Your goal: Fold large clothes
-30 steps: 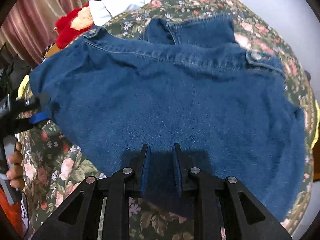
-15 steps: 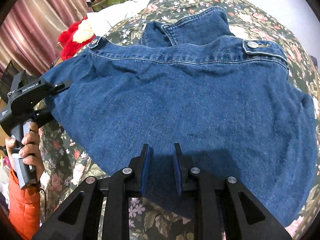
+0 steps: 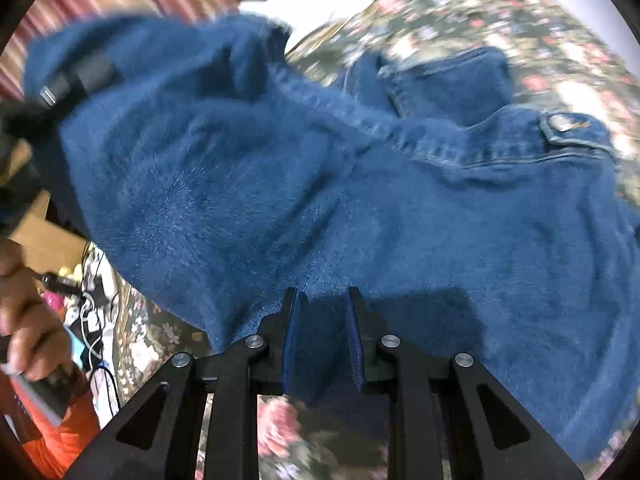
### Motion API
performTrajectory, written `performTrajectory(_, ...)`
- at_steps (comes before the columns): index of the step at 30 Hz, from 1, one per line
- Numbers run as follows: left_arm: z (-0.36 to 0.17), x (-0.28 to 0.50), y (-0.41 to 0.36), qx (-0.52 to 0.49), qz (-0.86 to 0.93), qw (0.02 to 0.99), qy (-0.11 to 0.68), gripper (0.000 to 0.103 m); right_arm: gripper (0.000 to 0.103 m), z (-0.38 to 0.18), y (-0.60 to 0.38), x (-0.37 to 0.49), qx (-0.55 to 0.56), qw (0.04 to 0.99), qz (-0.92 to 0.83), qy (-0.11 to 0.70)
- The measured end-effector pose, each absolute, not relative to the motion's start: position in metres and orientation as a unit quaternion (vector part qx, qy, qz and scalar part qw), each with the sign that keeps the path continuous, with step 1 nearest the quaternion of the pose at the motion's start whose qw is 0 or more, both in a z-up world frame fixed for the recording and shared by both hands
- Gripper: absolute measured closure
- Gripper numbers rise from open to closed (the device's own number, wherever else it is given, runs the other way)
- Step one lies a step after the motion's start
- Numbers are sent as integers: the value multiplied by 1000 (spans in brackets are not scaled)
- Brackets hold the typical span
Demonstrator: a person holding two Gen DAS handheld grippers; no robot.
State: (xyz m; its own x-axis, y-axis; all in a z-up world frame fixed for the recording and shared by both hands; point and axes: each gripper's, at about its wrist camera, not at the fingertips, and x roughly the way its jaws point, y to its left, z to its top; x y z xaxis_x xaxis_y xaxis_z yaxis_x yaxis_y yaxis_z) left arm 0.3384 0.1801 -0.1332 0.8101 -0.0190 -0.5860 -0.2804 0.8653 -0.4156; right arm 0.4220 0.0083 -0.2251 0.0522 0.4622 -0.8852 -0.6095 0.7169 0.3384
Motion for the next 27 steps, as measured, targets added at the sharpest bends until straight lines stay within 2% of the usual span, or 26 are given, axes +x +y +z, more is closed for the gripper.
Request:
performTrajectory(6, -149, 336, 179, -213, 110, 917, 319, 79, 83, -288, 34, 437, 30, 637, 374, 673)
performTrajectory(8, -146, 336, 175, -200, 110, 921, 316, 79, 83, -289, 31, 441, 41, 628, 374, 681)
performTrajectory(12, -131, 347, 154, -170, 97, 931, 308, 80, 83, -268, 17, 441, 30, 634, 378, 674)
performTrajectory(17, -111, 361, 99, -112, 55, 948, 292, 81, 83, -209, -45, 426, -6, 709, 360, 606)
performTrajectory(20, -105, 372, 48, -66, 19, 955, 287, 81, 83, -180, -101, 419, 13, 746, 329, 579)
performTrajectory(27, -137, 381, -51, -19, -99, 936, 337, 82, 83, -138, -236, 396, 73, 804, 226, 546)
